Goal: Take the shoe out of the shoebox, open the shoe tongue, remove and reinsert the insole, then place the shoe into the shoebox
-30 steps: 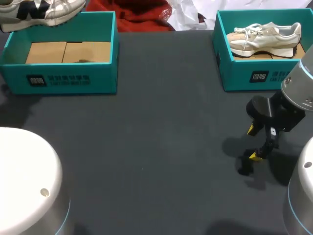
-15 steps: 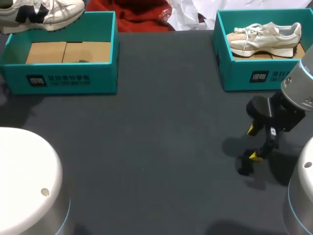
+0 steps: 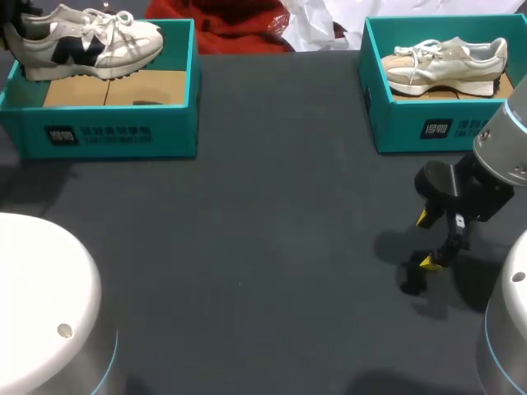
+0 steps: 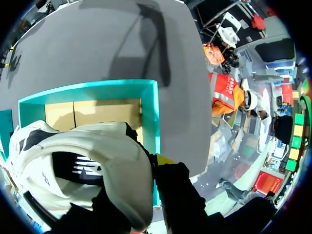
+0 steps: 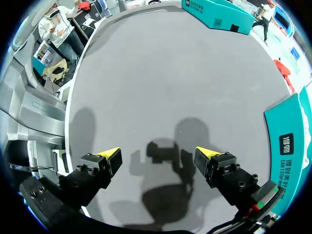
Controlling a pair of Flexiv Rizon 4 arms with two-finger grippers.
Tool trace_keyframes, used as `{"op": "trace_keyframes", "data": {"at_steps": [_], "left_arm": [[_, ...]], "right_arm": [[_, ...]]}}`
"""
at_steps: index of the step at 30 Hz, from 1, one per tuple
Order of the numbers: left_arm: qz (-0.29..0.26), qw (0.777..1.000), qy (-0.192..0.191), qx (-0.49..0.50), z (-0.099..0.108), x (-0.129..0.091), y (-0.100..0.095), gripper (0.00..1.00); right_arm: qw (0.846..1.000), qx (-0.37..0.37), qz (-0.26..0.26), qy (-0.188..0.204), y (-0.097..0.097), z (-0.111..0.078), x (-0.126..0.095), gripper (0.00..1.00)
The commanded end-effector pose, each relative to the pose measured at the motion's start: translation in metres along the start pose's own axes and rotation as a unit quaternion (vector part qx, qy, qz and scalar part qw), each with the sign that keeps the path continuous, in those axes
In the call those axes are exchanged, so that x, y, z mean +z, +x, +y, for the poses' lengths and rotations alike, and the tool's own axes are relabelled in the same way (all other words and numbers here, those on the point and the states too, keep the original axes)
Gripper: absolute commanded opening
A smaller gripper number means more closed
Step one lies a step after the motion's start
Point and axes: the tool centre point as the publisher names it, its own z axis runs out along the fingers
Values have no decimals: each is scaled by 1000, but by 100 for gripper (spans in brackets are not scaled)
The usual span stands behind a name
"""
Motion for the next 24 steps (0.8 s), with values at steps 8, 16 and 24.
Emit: {"op": "trace_keyframes", "data": {"at_steps": [8,16,24], "left_arm": [[5,1000,20,6,-8,32,-10,0],[-9,999,37,9,-18,32,-8,0],[-9,999,37,9,-18,32,-8,0]], "right_arm": [[1000,0,-2,1,1,0,1,100],[1000,0,-2,1,1,0,1,100],[1000,0,-2,1,1,0,1,100]]}}
